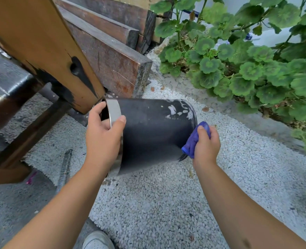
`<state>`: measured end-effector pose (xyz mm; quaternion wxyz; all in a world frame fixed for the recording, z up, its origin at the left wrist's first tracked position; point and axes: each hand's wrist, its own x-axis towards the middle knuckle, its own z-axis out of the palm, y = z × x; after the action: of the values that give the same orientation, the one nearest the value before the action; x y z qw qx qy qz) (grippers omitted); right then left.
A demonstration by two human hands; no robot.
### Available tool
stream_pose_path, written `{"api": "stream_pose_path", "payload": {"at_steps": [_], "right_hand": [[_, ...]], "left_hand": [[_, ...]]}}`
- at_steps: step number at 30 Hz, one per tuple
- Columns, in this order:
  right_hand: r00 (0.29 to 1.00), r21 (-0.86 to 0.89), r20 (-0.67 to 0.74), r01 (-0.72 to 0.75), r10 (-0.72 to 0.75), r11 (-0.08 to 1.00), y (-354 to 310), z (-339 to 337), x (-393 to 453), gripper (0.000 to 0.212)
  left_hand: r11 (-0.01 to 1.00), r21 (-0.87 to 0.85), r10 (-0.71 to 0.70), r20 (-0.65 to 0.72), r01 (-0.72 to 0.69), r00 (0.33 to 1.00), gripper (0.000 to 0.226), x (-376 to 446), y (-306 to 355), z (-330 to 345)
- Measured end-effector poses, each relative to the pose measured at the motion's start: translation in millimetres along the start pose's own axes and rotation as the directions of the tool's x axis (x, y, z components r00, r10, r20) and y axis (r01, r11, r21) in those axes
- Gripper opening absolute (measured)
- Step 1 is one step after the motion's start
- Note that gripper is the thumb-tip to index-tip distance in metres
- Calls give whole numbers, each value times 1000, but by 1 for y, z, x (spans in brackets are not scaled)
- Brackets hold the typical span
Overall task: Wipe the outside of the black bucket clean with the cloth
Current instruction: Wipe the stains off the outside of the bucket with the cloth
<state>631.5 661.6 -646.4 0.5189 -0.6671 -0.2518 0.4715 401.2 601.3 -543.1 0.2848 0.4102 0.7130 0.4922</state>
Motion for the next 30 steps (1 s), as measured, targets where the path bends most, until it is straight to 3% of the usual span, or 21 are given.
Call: {"api": "stream_pose_path", "payload": {"at_steps": [2, 5, 8, 10, 12, 14, 16, 17, 21, 30], "right_hand": [[999, -70, -3, -34, 34, 997, 4, -3, -3, 19], [995, -40, -91, -55, 51, 998, -9, 0, 3, 24], [984, -122, -114, 126, -140, 985, -45, 16, 3, 37], [947, -183, 20, 319, -321, 930, -69, 34, -14, 40], [829, -268, 231, 557, -509, 786, -82, 55, -42, 32], [639, -301, 456, 766, -619, 568, -79, 74, -73, 32], [485, -280, 577, 873, -657, 399, -65, 83, -95, 36], [458, -280, 581, 889, -673, 363, -57, 84, -101, 37], [471, -308, 507, 881, -722, 360, -39, 79, -91, 35], [508, -366, 516, 859, -690, 359, -17, 56, -60, 35]], "left_hand": [[992, 130, 8, -39, -3, 999, 57, 5, -4, 1], [953, 302, 27, -77, -2, 997, 65, 5, -13, -1], [928, 371, 10, -110, 32, 994, 71, -2, -23, 0], [926, 376, 36, -119, 12, 992, 74, -6, -25, 3], [909, 408, 134, -102, -81, 986, 73, -10, -23, 7], [879, 420, 267, -42, -226, 963, 66, -13, -17, 11], [872, 371, 336, 20, -319, 942, 70, -19, -13, 14], [875, 349, 341, 45, -335, 939, 76, -22, -11, 14], [860, 346, 372, 77, -375, 925, 90, -24, -15, 7], [857, 461, 236, 48, -231, 971, 82, -21, -28, -8]]}}
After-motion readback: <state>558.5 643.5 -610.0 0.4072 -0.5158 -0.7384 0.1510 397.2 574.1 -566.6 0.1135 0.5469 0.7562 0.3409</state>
